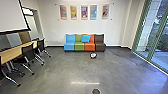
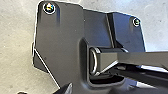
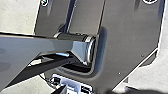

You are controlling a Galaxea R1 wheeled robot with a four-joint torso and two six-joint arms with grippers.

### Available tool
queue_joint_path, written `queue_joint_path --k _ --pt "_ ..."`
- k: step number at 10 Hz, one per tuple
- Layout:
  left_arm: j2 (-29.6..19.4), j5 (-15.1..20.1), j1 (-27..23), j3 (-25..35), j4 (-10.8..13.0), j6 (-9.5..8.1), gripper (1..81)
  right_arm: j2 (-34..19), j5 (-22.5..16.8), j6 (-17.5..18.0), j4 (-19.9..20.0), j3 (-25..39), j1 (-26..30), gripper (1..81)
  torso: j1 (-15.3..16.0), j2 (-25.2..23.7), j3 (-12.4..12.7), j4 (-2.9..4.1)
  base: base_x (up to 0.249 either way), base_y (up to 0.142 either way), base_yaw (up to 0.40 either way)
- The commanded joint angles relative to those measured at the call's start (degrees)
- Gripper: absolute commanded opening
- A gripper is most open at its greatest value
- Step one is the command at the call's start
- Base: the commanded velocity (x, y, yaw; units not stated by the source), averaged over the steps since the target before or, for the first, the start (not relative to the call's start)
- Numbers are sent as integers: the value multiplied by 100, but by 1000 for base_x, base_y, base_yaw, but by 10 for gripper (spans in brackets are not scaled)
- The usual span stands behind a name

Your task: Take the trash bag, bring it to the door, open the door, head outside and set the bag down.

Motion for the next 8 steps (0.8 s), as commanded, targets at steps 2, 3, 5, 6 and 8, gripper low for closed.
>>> queue_joint_path --k 2,3,5,6,8 --pt "-23 334 -225 38 33 45 811 2 -375 -50 -47 89 215 811 2 0 0 0 156 0 0" --pt "-23 316 -225 38 24 45 811 -15 -384 -50 -47 89 206 811 2 0 0 0 163 0 0" --pt "12 307 -225 38 33 45 811 -24 -410 -59 -47 89 198 811 0 0 -504 0 175 0 0" --pt "12 298 -225 38 33 45 811 -24 -410 -59 -47 89 206 811 0 0 -538 0 178 0 0" --pt "21 298 -225 38 33 45 811 -33 -410 -68 -56 89 206 811 0 0 -639 0 178 0 0"
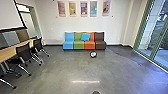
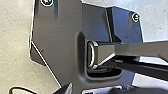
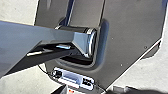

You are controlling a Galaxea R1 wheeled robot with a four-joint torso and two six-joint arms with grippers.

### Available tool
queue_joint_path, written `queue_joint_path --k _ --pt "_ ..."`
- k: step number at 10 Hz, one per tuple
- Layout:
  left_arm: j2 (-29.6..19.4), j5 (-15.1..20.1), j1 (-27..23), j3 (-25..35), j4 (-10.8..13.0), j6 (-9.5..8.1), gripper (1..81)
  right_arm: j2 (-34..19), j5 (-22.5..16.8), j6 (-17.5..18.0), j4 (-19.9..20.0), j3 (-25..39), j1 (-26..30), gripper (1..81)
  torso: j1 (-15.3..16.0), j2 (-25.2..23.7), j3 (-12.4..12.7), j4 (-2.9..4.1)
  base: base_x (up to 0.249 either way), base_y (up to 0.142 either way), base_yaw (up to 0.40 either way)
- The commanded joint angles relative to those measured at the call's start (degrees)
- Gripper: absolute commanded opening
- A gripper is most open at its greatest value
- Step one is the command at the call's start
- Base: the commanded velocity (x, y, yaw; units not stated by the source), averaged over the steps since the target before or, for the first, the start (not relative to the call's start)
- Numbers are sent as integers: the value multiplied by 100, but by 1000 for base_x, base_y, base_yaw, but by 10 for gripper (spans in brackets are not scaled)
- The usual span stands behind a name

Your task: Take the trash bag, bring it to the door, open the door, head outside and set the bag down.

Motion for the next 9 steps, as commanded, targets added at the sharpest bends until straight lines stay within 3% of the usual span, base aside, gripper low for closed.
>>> queue_joint_path --k 1,2,4,9 --pt "-27 334 -244 33 24 45 811 -17 -377 -59 -54 86 221 811 1 0 -464 0 180 0 0" --pt "-27 334 -244 33 16 45 811 -8 -377 -59 -54 86 220 811 1 0 -153 0 181 0 0" --pt "-18 334 -244 33 -2 45 811 0 -377 -59 -106 86 212 811 8 5 -300 0 181 0 0" --pt "-9 334 -244 33 -28 45 811 9 -377 -42 -89 86 221 811 6 5 -306 0 185 0 0"
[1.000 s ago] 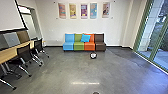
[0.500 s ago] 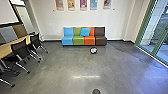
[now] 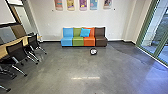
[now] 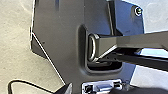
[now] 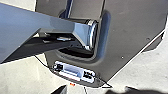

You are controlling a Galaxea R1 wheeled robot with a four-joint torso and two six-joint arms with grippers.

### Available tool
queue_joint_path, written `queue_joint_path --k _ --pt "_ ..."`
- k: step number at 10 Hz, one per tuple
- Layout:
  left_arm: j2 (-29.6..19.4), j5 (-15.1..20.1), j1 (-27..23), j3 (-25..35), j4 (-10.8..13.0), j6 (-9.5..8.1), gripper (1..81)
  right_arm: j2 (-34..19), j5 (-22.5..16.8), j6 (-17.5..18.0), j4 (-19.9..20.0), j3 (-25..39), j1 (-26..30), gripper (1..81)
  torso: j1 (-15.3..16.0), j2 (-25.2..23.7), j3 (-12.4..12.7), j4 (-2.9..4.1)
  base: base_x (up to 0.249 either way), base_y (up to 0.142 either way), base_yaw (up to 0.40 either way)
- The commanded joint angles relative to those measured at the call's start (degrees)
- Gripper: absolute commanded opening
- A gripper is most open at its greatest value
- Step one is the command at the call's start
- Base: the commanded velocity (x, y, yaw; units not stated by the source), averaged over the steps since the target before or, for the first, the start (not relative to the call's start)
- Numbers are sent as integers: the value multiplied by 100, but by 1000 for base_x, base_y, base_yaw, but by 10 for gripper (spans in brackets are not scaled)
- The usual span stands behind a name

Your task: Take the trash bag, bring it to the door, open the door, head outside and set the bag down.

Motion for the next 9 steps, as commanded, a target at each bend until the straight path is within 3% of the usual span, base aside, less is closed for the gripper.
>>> queue_joint_path --k 1,9 --pt "-11 353 -177 33 -22 44 811 18 -386 -18 -47 86 168 811 0 0 0 0 188 0 0" --pt "24 353 -177 33 -13 44 811 62 -386 -18 -39 86 159 811 0 0 0 0 188 0 0"
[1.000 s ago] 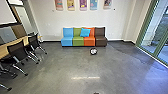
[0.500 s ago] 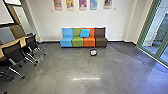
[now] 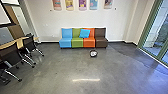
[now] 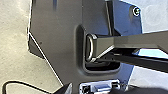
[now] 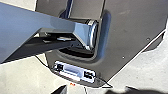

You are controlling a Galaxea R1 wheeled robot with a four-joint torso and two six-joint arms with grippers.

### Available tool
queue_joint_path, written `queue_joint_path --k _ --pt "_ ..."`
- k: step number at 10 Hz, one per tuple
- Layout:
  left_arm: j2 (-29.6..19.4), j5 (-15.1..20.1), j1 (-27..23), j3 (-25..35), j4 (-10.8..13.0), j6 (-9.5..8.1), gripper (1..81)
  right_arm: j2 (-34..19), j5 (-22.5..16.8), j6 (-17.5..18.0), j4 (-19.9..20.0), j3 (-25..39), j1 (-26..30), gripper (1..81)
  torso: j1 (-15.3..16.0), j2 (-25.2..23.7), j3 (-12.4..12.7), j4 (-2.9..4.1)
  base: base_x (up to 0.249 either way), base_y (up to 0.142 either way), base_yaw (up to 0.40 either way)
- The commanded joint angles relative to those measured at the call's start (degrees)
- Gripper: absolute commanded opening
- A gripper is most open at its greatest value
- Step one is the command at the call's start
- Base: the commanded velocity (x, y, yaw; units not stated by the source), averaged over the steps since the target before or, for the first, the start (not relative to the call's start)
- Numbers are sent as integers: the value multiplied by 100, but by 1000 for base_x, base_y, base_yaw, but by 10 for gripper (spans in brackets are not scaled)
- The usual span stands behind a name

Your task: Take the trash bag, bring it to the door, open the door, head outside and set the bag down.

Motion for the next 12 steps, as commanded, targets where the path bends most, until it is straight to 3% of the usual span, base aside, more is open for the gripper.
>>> queue_joint_path --k 1,6,12 --pt "-24 356 -177 33 -13 45 811 35 -377 -18 -39 86 162 811 0 0 0 0 188 0 0" --pt "-24 356 -177 33 -13 36 811 52 -386 -18 -56 86 171 811 0 0 0 0 188 0 0" --pt "-15 356 -177 33 -22 36 811 52 -386 -26 -65 86 153 811 2 0 -2 0 188 -76 0"
